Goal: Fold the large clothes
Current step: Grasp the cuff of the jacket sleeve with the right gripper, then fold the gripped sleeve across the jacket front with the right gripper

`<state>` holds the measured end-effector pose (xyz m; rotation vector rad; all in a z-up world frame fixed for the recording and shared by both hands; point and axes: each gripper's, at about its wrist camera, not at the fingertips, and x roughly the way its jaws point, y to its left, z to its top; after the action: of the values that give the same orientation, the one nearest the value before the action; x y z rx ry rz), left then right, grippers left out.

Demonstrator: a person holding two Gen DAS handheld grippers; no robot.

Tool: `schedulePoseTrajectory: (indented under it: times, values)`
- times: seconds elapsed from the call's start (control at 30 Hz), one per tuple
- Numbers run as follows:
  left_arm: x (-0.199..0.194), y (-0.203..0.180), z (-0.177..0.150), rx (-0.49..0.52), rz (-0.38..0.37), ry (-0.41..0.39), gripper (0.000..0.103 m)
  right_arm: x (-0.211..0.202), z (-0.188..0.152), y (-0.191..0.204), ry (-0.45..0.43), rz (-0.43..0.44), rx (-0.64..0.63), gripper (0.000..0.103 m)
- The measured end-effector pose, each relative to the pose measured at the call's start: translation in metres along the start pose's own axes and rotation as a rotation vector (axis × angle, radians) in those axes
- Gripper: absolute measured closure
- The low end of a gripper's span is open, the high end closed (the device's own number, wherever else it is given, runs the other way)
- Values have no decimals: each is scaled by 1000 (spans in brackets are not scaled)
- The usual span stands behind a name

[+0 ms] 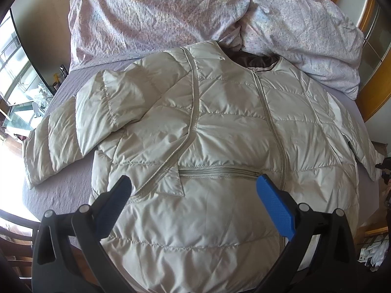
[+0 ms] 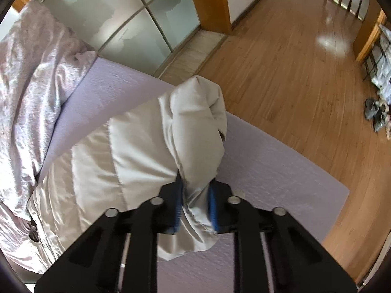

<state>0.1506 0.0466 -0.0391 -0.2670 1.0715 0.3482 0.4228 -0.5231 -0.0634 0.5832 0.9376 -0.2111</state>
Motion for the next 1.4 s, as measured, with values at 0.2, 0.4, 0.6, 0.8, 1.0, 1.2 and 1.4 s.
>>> schedulePoseTrajectory:
  times: [0.2,0.4,0.6,0.8,1.0,1.2,1.4]
  values:
    - [0,10,1,-6,9,-5,2,-32,0,46,-78,92,-84,90]
    - [0,23,3,-28,4,-12,2,-46,-36,140,-47,241,-250,90]
    - [-2,36,2,-44,27,-27,2,-39,-94,245,55,365,-435,90]
    - [-4,55,0,-70,60,-32,2,-19,-145,310,137,331,-545,90]
    - [-5,71,-1,-94,84,-37,2,-9,-202,351,230,400,-600,90]
    - [-7,81,1,-112,100,-47,2,-9,-268,403,316,448,-721,91]
    - [-8,87,-1,-140,100,-46,2,-6,-311,437,328,428,-812,90]
